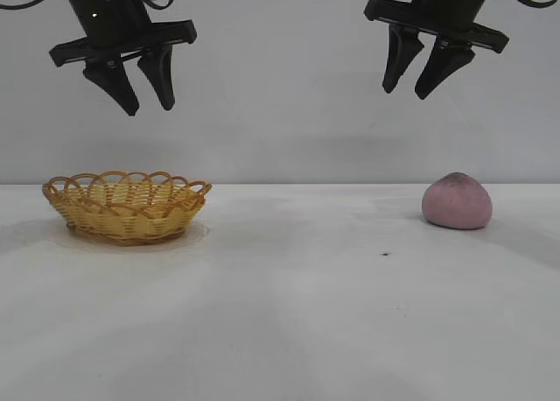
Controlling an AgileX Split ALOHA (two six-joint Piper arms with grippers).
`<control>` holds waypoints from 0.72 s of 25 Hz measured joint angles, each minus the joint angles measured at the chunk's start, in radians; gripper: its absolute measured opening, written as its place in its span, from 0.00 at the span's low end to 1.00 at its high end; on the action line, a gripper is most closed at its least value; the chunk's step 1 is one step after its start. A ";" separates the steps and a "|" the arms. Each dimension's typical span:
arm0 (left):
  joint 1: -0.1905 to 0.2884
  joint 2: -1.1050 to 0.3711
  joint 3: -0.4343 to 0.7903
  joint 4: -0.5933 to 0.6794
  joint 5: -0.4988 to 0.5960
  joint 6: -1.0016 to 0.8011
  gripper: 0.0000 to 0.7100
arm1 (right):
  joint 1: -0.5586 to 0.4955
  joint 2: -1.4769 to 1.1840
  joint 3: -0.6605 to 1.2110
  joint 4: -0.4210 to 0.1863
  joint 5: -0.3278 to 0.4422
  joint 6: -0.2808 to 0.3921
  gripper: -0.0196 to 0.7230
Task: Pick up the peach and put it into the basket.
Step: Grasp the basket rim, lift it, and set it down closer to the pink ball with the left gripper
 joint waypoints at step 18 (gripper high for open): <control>0.000 0.004 0.000 0.290 0.150 0.006 0.50 | 0.000 0.000 0.000 0.000 0.000 0.000 0.49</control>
